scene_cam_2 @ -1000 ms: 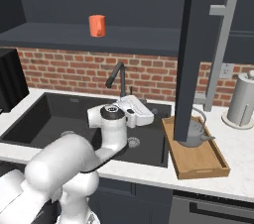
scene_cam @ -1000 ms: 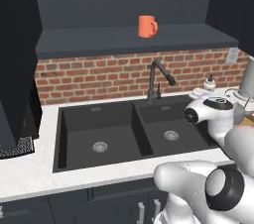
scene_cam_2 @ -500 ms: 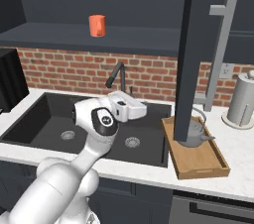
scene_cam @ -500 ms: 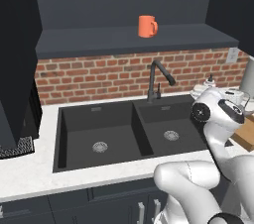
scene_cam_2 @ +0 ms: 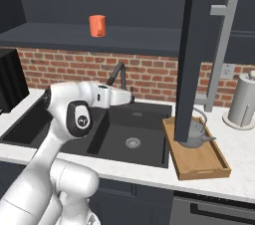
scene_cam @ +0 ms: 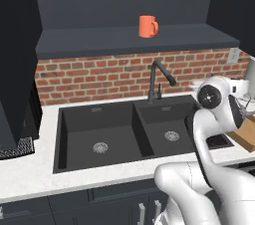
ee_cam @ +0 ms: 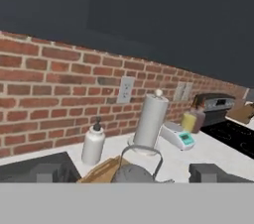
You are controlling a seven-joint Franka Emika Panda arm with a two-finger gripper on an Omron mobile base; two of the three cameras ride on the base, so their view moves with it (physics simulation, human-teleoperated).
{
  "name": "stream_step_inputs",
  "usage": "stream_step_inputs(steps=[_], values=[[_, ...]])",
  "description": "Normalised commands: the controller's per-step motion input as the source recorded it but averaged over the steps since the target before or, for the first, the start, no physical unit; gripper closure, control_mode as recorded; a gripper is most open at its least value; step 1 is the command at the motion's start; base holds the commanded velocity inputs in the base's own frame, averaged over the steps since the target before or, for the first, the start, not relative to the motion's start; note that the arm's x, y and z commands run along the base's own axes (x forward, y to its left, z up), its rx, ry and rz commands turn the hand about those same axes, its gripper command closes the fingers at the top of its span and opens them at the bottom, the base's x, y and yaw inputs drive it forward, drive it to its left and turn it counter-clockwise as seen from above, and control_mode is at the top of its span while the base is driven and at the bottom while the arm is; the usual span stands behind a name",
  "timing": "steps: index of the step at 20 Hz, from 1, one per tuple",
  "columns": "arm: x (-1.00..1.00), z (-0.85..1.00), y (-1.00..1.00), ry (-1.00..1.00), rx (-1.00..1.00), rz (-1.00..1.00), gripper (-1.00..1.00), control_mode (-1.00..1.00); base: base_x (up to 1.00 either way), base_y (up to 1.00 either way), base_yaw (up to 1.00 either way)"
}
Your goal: Pick the kettle from the counter and place it on the tray. Then pick the mug from the cabinet and place it on the tray. Then close the cabinet doors.
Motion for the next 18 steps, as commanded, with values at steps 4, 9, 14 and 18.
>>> stream_step_inputs(steps=[4,9,14,18], values=[[-0.22,0.56,0.58,0.03,0.02,0.37,-1.00,-1.00,0.00,0.00,0.00],[-0.03,0.60,0.46,0.10,0.11,0.46,-1.00,-1.00,0.00,0.00,0.00],[-0.06,0.59,0.18,0.11,0.25,0.37,-1.00,-1.00,0.00,0.00,0.00],[-0.03,0.52,0.19,0.16,0.28,0.19,-1.00,-1.00,0.00,0.00,0.00]])
